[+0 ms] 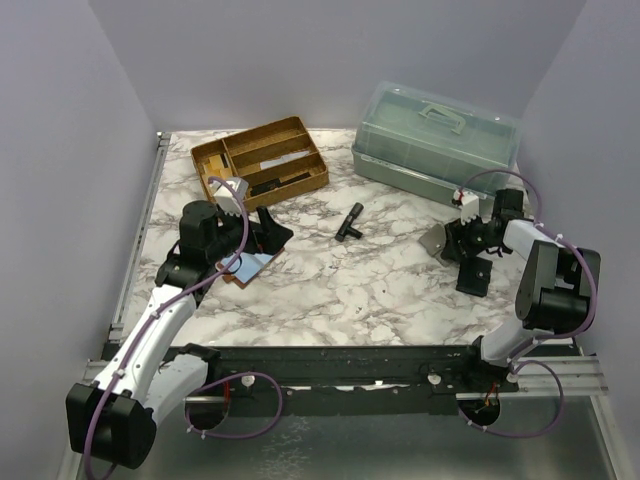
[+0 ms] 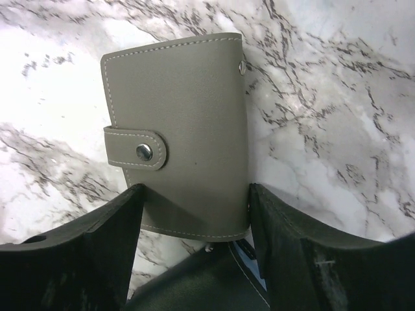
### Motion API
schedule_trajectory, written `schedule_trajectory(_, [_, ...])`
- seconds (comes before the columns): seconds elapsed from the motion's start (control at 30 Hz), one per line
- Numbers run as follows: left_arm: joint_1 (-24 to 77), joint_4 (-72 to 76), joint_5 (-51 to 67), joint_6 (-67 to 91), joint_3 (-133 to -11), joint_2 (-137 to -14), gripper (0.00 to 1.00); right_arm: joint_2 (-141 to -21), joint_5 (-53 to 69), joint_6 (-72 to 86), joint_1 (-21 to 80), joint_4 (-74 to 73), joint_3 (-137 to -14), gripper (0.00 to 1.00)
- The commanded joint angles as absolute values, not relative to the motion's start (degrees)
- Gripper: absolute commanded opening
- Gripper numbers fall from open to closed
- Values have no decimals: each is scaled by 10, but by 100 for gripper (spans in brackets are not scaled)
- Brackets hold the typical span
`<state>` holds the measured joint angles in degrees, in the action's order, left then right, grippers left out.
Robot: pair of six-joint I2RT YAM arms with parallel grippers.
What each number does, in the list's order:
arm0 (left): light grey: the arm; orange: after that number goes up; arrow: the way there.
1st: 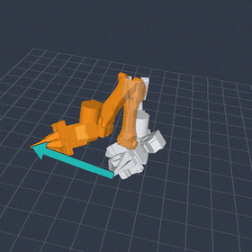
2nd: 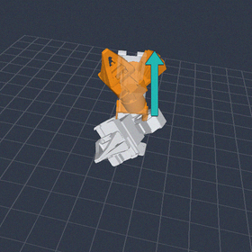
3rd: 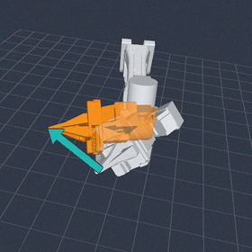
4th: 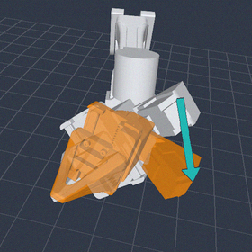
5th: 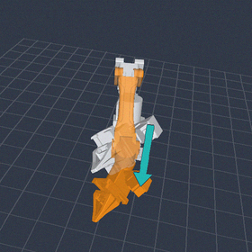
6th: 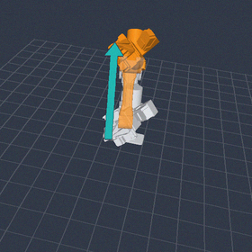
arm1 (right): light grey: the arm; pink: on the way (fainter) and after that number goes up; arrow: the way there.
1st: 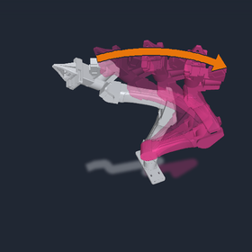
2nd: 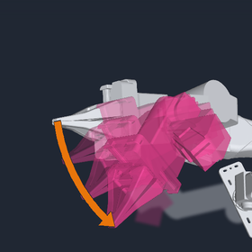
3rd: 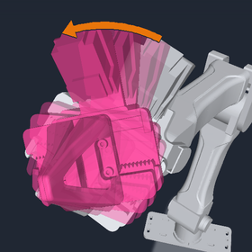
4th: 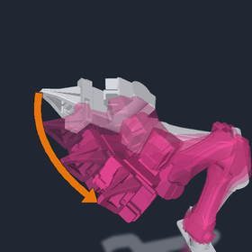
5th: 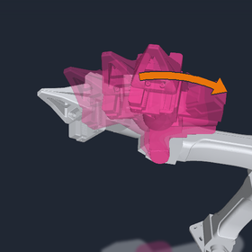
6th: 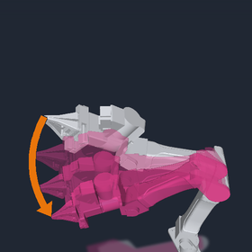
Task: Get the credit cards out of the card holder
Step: Pick up the card holder from the center of the board.
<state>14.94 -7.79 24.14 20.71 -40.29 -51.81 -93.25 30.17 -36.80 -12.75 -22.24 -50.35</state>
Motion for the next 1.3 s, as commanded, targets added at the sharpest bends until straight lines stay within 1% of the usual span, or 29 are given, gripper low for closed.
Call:
schedule_trajectory(0.0, [145,-61,317,219,-401,-538,98,-939,352,-381,-117,-244,-503,57])
schedule_trajectory(0.1, [145,-57,338,223,-404,-547,98,-923,369,-374,-114,-245,-501,34])
schedule_trajectory(0.17, [145,-51,347,226,-401,-547,98,-906,376,-363,-114,-240,-498,16])
schedule_trajectory(0.2, [145,-47,352,228,-400,-547,98,-898,380,-359,-114,-240,-497,10])
schedule_trajectory(0.27, [146,-36,365,235,-396,-550,97,-874,398,-353,-114,-243,-495,2])
schedule_trajectory(0.3, [148,-30,371,240,-395,-552,97,-864,409,-352,-114,-247,-496,0])
schedule_trajectory(0.4, [164,-4,386,266,-387,-561,96,-827,458,-342,-114,-263,-497,0])
schedule_trajectory(0.5, [204,37,377,302,-381,-570,96,-793,509,-326,-114,-284,-505,0])
schedule_trajectory(0.67, [331,139,279,376,-338,-575,96,-740,608,-297,-114,-319,-510,0])
schedule_trajectory(0.8, [391,252,209,406,-291,-587,96,-713,683,-302,-113,-342,-510,0])
schedule_trajectory(1.0, [466,382,138,405,-268,-628,98,-700,747,-335,-114,-379,-502,0])
schedule_trajectory(1.27, [529,474,80,386,-284,-692,98,-672,788,-337,-114,-387,-489,0])
